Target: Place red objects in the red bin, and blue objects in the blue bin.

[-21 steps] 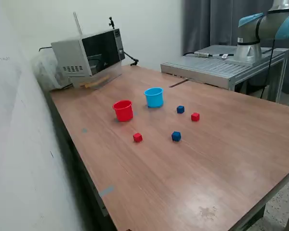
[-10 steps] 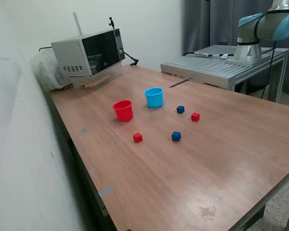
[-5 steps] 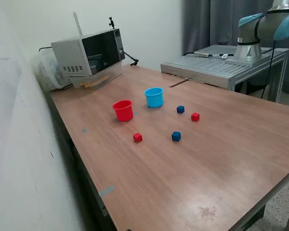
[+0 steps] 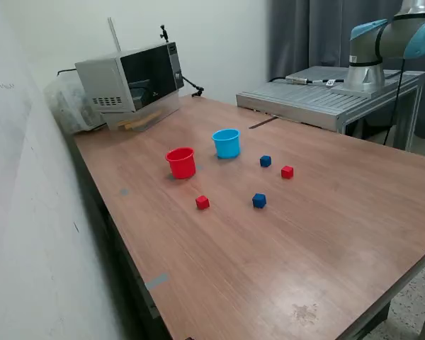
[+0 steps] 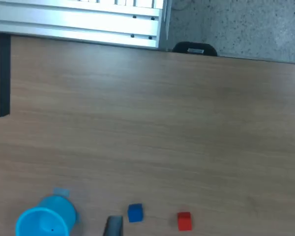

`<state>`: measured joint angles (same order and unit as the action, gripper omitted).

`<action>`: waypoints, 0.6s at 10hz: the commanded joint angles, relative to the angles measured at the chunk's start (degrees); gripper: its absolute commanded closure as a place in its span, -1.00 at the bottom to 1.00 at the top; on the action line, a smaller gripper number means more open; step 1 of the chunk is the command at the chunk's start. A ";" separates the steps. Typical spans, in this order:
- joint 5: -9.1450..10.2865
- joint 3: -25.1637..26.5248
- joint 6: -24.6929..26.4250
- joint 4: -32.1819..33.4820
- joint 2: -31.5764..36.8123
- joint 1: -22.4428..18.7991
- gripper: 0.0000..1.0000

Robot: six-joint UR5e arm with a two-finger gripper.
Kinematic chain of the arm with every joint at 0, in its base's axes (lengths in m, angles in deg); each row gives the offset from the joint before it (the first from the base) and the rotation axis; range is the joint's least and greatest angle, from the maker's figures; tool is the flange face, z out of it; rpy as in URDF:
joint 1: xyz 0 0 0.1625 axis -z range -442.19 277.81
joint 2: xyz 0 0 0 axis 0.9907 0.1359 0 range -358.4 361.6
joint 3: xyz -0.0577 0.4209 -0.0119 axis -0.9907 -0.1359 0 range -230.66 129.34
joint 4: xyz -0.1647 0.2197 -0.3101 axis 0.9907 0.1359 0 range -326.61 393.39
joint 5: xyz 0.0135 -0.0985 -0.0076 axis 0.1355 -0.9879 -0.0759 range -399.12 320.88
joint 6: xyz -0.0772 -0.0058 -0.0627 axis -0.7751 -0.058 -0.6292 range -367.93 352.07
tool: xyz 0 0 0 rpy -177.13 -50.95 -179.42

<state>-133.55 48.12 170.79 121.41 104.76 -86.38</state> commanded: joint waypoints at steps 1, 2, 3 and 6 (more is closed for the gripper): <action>0.30 -0.33 0.05 -0.13 0.55 -0.38 -1.00; 0.21 -0.77 0.14 -0.05 0.81 -0.38 -1.00; 0.12 -0.77 0.22 -0.05 0.81 -0.38 -1.00; 0.03 -1.04 5.14 0.13 0.20 0.50 -1.00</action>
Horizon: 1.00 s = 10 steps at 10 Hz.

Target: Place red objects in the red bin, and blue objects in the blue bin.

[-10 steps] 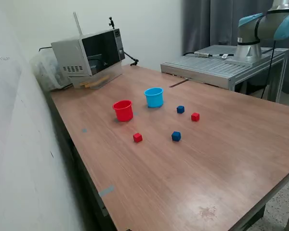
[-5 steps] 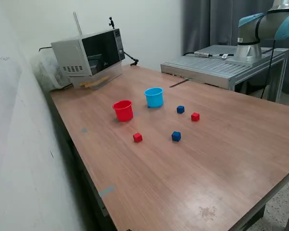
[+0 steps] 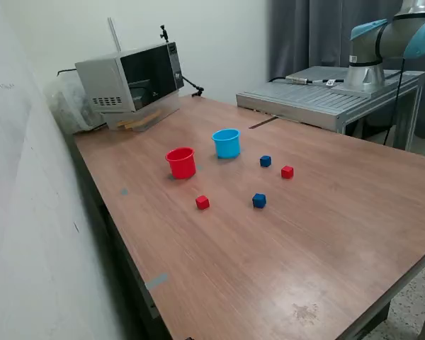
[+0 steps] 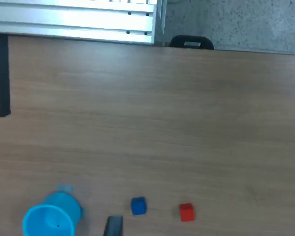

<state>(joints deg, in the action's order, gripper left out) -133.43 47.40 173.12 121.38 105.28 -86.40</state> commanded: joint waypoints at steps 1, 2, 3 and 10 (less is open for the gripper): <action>-0.18 -1.20 2.81 0.25 -0.40 0.69 -1.00; -0.27 -2.60 2.81 0.86 -0.66 0.78 -1.00; -0.18 -4.18 2.81 2.26 -2.23 0.78 -1.00; 0.35 -1.59 -5.26 27.20 -21.92 2.36 -1.00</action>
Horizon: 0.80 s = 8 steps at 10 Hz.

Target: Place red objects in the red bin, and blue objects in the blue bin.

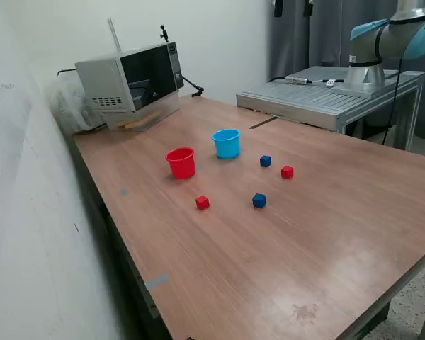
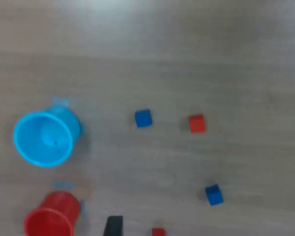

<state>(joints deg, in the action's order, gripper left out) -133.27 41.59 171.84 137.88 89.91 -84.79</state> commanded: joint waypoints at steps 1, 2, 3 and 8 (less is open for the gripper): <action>0.20 7.30 -4.95 14.56 -9.44 0.93 -1.00; 0.20 9.86 -5.22 17.55 -12.69 3.02 -1.00; 0.20 11.36 -5.22 20.72 -15.85 4.61 -1.00; 0.20 16.64 -8.12 31.90 -24.13 5.76 -1.00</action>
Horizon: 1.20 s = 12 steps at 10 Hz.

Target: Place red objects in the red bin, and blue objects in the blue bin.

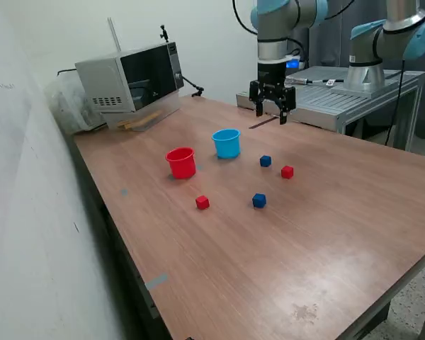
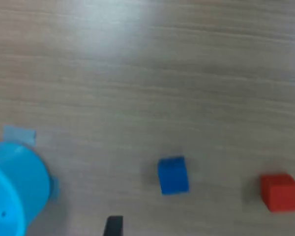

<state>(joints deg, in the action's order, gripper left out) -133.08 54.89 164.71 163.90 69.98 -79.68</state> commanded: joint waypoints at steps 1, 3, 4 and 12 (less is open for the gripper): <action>0.00 3.44 -0.99 6.93 -5.53 0.48 -1.00; 0.09 3.26 -3.17 8.34 -7.99 0.39 -1.00; 0.18 3.26 -5.19 9.22 -8.43 0.39 -1.00; 2.73 1.60 -12.94 9.58 -11.95 0.39 -1.00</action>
<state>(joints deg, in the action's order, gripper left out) -130.48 57.49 153.27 173.38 59.66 -79.33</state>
